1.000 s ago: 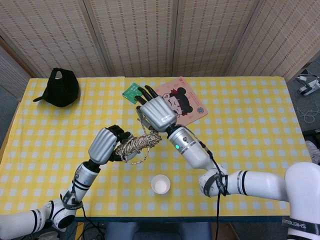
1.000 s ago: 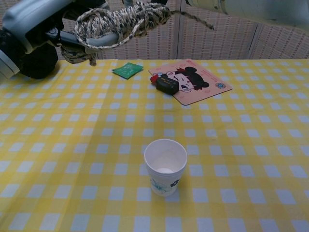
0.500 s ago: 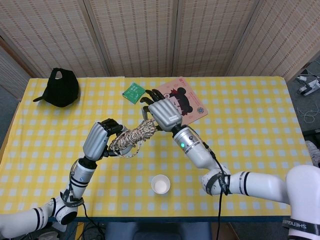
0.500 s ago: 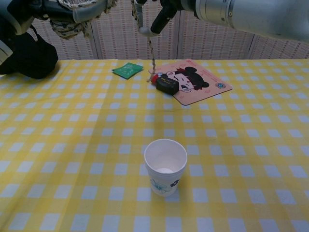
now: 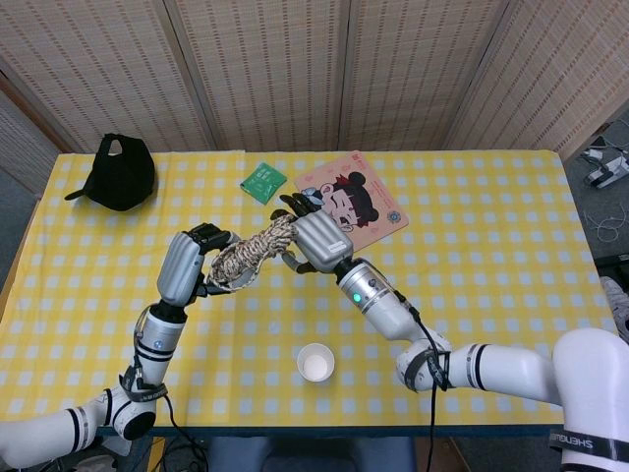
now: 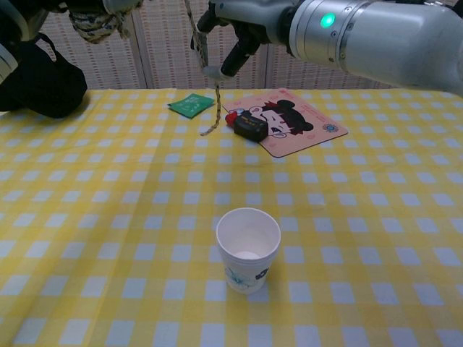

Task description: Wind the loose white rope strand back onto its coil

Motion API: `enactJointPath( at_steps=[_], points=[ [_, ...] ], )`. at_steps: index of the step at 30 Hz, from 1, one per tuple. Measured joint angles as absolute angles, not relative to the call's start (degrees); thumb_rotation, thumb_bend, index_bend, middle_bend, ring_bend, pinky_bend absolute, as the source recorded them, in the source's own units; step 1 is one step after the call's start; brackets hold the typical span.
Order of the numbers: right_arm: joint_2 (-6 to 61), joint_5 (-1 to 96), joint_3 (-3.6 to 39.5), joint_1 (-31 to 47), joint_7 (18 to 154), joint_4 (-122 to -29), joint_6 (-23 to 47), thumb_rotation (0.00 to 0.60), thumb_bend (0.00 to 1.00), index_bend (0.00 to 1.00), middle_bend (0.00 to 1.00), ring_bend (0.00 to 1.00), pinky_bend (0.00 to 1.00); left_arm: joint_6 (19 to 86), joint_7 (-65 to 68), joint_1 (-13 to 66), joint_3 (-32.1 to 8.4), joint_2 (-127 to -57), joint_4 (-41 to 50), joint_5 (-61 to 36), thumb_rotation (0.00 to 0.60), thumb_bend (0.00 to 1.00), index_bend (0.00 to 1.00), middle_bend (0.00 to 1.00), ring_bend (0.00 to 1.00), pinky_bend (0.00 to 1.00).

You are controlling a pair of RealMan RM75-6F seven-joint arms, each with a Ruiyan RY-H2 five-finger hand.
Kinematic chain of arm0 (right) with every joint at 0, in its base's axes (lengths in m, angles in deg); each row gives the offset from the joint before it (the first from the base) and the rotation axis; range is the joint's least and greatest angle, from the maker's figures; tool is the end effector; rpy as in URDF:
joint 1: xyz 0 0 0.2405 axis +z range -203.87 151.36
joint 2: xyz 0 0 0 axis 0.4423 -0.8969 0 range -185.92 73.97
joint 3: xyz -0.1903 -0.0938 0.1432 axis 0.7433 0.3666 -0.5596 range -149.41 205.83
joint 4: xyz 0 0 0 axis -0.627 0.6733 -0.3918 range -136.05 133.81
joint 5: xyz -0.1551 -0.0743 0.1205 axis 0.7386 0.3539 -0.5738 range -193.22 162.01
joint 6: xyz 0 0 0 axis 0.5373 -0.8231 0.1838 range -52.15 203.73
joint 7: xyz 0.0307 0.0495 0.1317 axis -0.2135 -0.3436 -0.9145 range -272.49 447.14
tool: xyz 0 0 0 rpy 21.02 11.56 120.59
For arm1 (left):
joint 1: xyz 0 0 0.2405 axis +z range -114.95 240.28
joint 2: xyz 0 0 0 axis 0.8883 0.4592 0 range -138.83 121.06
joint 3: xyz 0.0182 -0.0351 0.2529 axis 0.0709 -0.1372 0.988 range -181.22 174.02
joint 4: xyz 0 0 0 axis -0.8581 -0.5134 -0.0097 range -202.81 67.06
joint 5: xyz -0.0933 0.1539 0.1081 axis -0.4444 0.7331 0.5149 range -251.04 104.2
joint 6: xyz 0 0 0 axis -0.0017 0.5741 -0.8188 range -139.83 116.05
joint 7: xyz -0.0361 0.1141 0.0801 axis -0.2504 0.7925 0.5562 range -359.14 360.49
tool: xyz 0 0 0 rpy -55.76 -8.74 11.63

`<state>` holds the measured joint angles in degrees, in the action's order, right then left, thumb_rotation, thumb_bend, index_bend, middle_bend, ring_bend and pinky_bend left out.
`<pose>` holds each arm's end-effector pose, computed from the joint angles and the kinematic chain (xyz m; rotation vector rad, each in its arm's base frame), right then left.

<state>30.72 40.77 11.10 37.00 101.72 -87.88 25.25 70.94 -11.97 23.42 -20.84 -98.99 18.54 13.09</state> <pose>0.0001 -0.3907 0.0030 1.9888 -0.8866 1.2269 -0.0870 0.3339 0.0655 -1.4419 -0.9197 -1.8954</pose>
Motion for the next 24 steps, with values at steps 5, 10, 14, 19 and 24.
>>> enactJointPath(
  at_steps=[5,10,14,19,24],
  points=[
    [31.3,41.9,11.6,36.7,101.4,-88.0,25.4,0.600,0.43,0.61,0.23,0.00,0.00,71.1,-11.6,23.4,-21.9,-99.4,18.2,12.0,0.591,0.36,0.78,0.81,0.64,0.49],
    [31.7,42.7,11.9,36.5,101.1,-88.3,25.7,0.600,0.43,0.61,0.23,0.00,0.00,71.1,-10.8,23.3,-22.4,-100.0,17.9,11.4,0.597,0.36,0.78,0.81,0.64,0.49],
    [31.7,42.9,12.3,36.2,101.3,-88.5,26.0,0.600,0.43,0.61,0.23,0.00,0.00,71.3,-10.6,23.3,-22.9,-100.3,17.3,11.0,0.599,0.36,0.78,0.81,0.64,0.49],
    [31.8,43.2,13.0,36.0,101.8,-88.6,26.3,0.600,0.43,0.61,0.23,0.00,0.00,71.3,-10.7,23.2,-23.7,-100.5,16.8,10.1,0.600,0.36,0.78,0.81,0.64,0.49],
    [32.0,43.7,13.1,35.8,102.0,-88.5,26.4,0.600,0.43,0.61,0.23,0.00,0.00,71.5,-10.5,23.1,-23.9,-100.9,16.4,10.0,0.600,0.36,0.78,0.81,0.64,0.49]
  ],
)
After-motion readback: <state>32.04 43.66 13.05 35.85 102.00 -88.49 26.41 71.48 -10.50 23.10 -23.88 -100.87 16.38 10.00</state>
